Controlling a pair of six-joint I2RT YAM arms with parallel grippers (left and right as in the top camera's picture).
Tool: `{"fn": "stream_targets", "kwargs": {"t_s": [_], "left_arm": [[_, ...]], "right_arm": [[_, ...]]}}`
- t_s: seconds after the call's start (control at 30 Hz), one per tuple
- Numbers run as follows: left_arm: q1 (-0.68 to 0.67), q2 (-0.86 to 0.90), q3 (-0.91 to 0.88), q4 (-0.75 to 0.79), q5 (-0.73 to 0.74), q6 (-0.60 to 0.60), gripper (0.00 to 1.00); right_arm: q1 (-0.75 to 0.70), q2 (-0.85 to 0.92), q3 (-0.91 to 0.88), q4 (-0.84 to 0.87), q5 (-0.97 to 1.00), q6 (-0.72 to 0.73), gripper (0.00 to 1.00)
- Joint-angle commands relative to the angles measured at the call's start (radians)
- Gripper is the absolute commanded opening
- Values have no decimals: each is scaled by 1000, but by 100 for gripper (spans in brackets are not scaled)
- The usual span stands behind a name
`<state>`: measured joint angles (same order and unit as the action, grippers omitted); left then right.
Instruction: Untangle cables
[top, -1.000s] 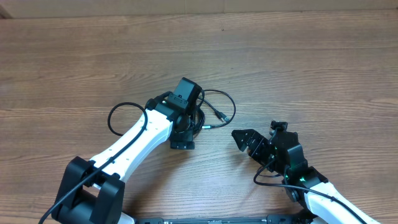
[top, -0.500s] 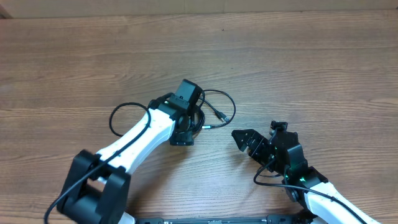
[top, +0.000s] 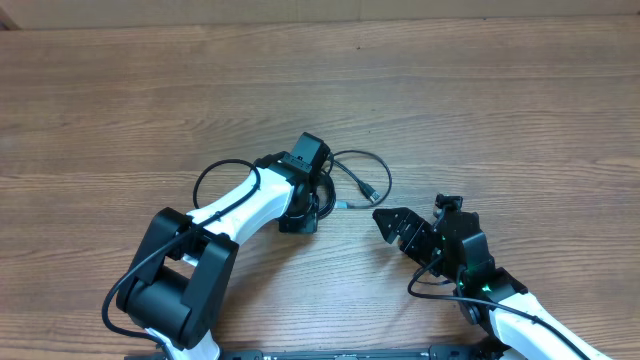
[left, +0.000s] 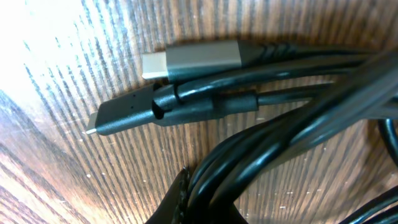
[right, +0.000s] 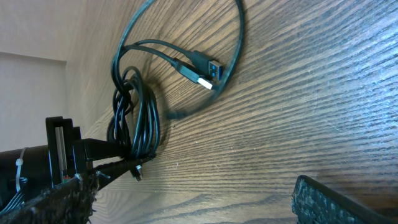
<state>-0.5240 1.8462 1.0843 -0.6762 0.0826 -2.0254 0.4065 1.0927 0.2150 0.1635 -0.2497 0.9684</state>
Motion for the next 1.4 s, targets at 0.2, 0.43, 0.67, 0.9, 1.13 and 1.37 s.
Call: {"fn": "stream_targets", "kwargs": {"t_s": [0.2,0.43,0.67,0.9,1.13,1.37], "left_arm": [[93,-7,81,0,-90,893,4],[115,-49,185,-145,16,1685,5],[115,-64,187,-188,101,2071,4],[111,-64,187,-154,164,2148,4],[103,-64,187,-161,416,2297,4],[103,-64,187,-161,507,2325,4]], "right_arm": [[-3,-10,3,9,-1,-28,100],[-5,-83,3,33,-154,-231,100],[-108,-263,4,40,-414,-315,99],[-251,-372,4,45,-492,-321,100],[-243,-311,3,39,-492,-376,99],[-243,-157,3,40,-489,-327,91]]}}
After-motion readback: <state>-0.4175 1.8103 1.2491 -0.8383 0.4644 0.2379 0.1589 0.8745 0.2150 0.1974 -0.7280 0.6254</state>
